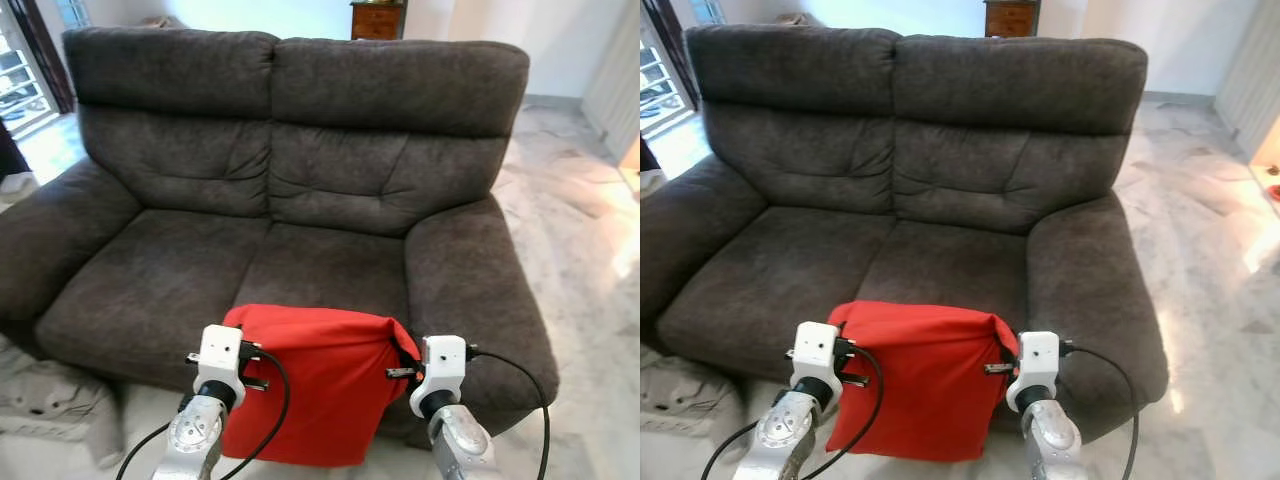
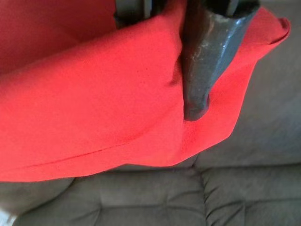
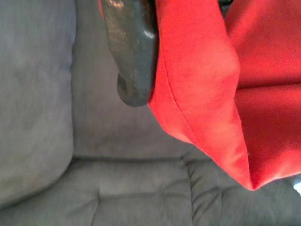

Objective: Move the pillow to the sofa from floor

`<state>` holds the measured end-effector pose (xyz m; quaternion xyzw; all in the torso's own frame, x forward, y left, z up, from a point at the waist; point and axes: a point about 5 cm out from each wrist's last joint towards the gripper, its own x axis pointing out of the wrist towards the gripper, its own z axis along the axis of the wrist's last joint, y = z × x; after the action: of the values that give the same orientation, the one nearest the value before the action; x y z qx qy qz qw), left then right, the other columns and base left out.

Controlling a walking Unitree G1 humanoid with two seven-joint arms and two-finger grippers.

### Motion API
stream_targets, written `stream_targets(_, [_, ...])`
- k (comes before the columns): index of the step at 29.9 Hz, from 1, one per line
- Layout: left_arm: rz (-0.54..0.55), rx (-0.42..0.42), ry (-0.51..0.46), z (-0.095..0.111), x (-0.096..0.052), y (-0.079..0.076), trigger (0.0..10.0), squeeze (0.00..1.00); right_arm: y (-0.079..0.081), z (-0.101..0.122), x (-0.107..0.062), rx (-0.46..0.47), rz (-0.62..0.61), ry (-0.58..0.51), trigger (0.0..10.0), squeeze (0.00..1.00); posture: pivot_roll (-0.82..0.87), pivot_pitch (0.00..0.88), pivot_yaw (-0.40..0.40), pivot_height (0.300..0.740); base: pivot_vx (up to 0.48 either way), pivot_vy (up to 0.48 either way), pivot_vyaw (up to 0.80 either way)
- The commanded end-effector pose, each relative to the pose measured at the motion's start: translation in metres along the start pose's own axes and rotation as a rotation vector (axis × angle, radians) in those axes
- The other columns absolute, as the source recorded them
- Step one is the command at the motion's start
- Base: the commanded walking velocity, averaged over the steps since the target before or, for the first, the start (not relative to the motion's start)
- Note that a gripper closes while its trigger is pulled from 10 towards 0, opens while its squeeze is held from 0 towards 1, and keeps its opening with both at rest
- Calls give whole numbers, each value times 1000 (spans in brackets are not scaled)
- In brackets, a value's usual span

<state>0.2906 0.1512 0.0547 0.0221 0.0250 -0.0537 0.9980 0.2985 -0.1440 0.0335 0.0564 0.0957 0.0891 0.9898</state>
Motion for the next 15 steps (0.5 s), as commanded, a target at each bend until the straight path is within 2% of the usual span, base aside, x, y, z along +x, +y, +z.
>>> stream_targets(1, [109,7,-77,19,3,29,10000,0,-14,29,6,21,-75,-127,10000,0,50,44,0,740,307,0,-800])
stream_targets(5, [120,4,-97,24,4,32,10000,0,-13,34,7,18,-74,-148,10000,0,51,43,-1,740,303,0,-109])
stream_targets(10, [121,4,-155,43,10,35,10000,0,-11,53,13,-7,-77,-206,10000,0,55,40,-2,740,307,0,0])
stream_targets(13, [119,10,-167,47,11,36,10000,0,-12,59,14,-17,-82,-226,10000,0,59,40,-1,740,307,0,0])
stream_targets(15, [140,42,-244,72,15,47,10000,0,-15,99,20,5,-102,-364,10000,0,51,41,1,740,306,0,0])
